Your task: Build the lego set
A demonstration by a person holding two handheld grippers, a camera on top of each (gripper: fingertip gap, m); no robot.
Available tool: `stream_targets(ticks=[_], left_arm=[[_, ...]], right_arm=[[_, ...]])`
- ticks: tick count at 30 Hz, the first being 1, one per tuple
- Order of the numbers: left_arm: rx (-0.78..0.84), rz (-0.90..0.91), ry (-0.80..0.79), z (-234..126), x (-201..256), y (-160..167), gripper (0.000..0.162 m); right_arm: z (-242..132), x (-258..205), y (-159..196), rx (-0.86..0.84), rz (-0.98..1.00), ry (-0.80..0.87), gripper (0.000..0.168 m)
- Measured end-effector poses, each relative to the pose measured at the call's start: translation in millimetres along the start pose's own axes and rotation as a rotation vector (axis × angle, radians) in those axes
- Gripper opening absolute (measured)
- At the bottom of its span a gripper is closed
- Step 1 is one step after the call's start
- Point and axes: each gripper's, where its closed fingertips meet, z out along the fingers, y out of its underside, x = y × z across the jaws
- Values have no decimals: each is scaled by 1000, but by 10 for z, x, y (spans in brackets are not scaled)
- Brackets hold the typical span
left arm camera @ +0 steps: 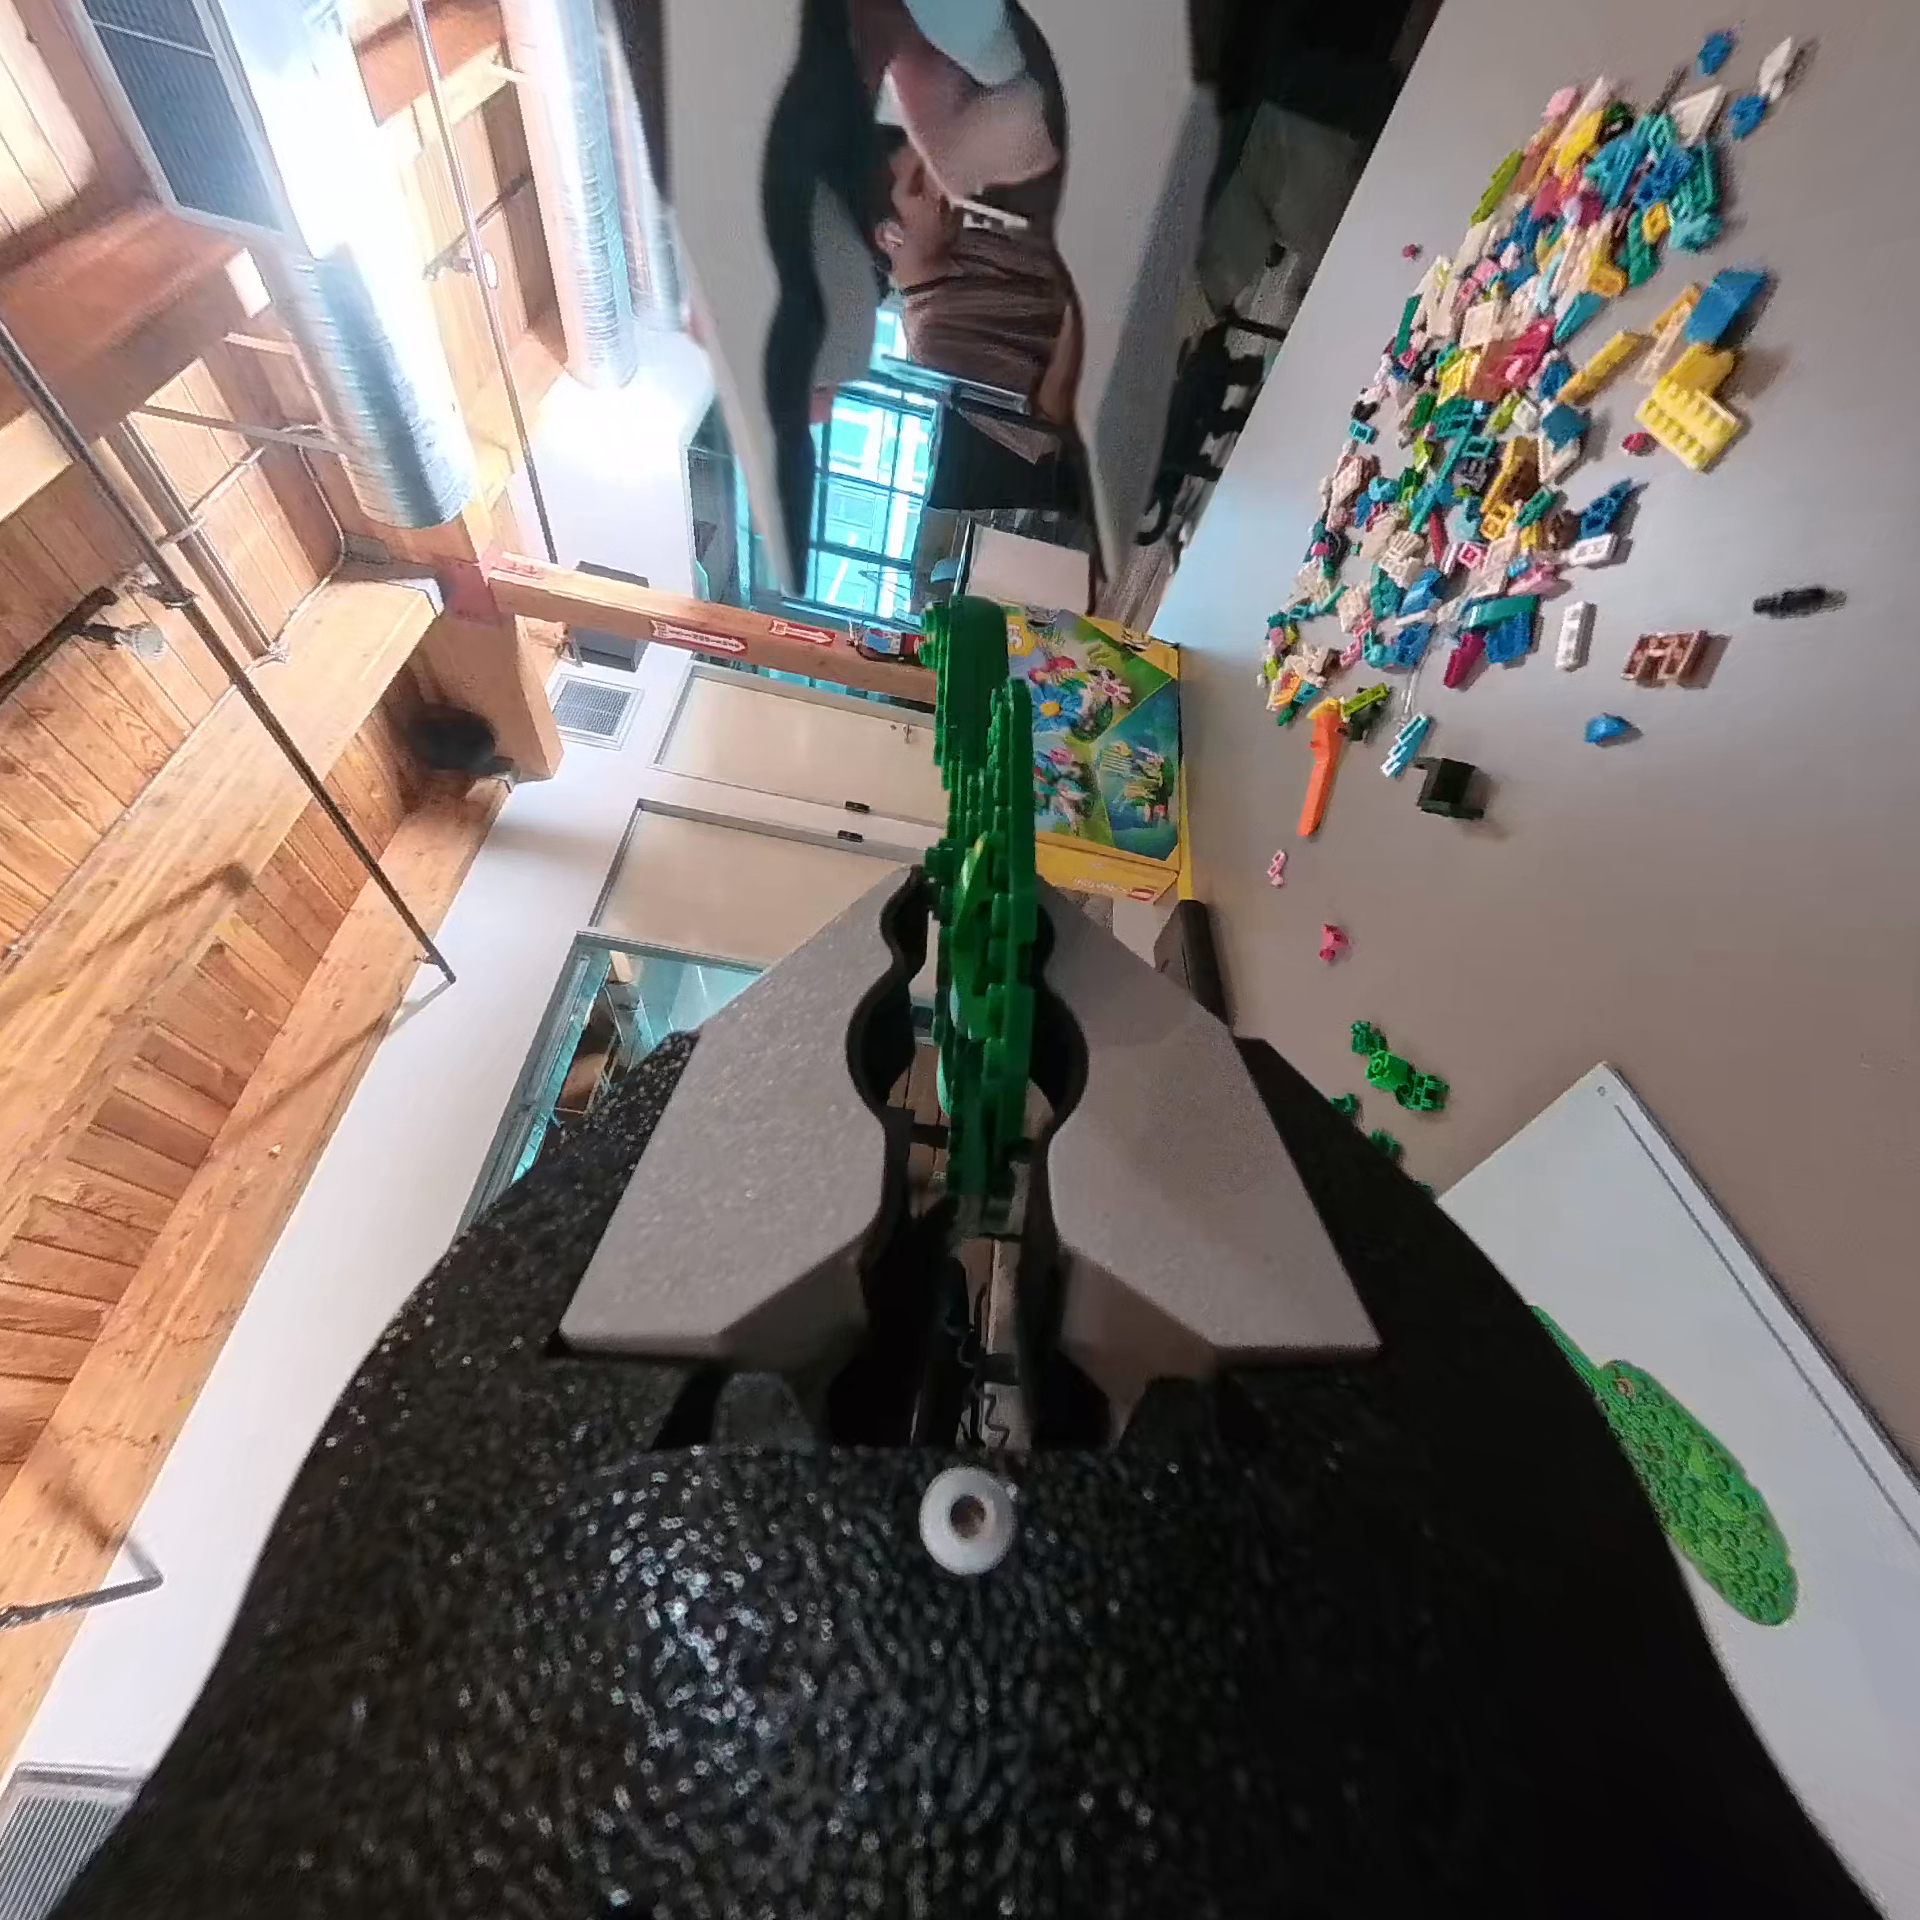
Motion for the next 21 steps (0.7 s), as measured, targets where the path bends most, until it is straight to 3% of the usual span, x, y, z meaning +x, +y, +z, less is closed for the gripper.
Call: stream_targets(ticks=[7, 21], left_arm=[[2, -5, 31, -73, -125, -184, 13], [13, -11, 38, -83, -147, -273, 12]], right_arm=[[-10, 153, 149, -146, -186, 159, 43], [-24, 129, 153, -180, -200, 158, 25]])
